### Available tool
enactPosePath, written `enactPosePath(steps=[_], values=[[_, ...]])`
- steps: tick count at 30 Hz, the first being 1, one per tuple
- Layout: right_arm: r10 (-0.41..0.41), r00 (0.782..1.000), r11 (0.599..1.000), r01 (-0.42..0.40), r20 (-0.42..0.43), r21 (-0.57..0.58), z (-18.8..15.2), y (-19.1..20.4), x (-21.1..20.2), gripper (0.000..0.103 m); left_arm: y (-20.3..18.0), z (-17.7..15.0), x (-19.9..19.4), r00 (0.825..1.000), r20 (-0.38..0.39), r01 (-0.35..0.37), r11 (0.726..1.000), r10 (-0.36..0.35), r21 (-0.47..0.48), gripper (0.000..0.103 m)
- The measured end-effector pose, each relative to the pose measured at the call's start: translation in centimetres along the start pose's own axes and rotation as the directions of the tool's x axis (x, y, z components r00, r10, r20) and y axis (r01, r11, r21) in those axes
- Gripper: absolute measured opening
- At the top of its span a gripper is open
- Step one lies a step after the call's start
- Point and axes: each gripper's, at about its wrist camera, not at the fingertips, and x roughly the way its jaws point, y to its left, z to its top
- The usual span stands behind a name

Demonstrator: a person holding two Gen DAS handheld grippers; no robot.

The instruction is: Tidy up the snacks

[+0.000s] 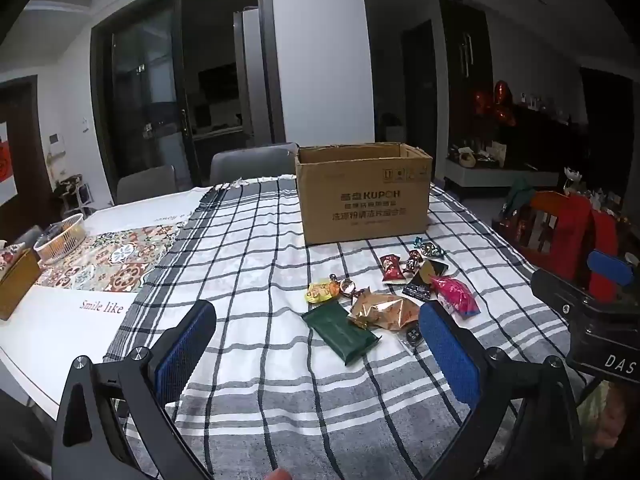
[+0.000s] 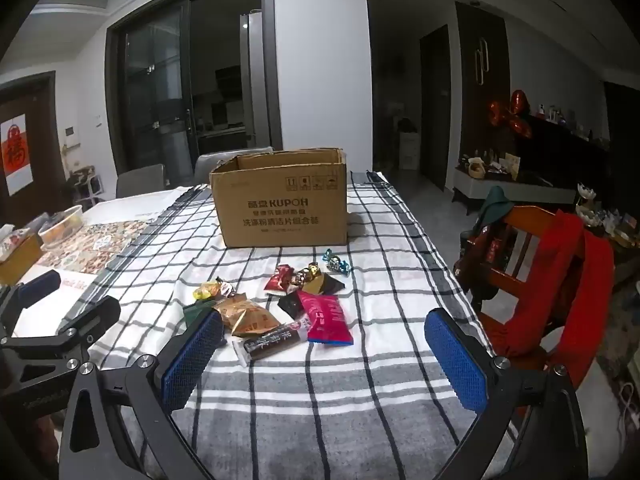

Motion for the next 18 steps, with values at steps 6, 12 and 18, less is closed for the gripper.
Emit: enactPosePath(steps=[6,12,18], values=[[0.008,1.0,1.0,-0.008,0.004,0.005,0.0,-0.1,0.0,0.102,0.2,0.7,-0.3,1.0,0.017,0.001,1.0,-0.001,-0.012,0.103],[0.005,1.0,1.0,-0.005,0.005,0.009,-0.1,0.6,-0.6,0.102,0.2,0.2,-0.8,0.998,0.057,-0.014,1.0,0.014,-0.01,0.103],[0.013,1.0,1.0,-0.013,0.003,0.012,0.0,-0.1,-0.1,0.102,0.2,0.3,-0.9,0.998,0.062,-0.022,1.0,0.022,-0.01,0.103]])
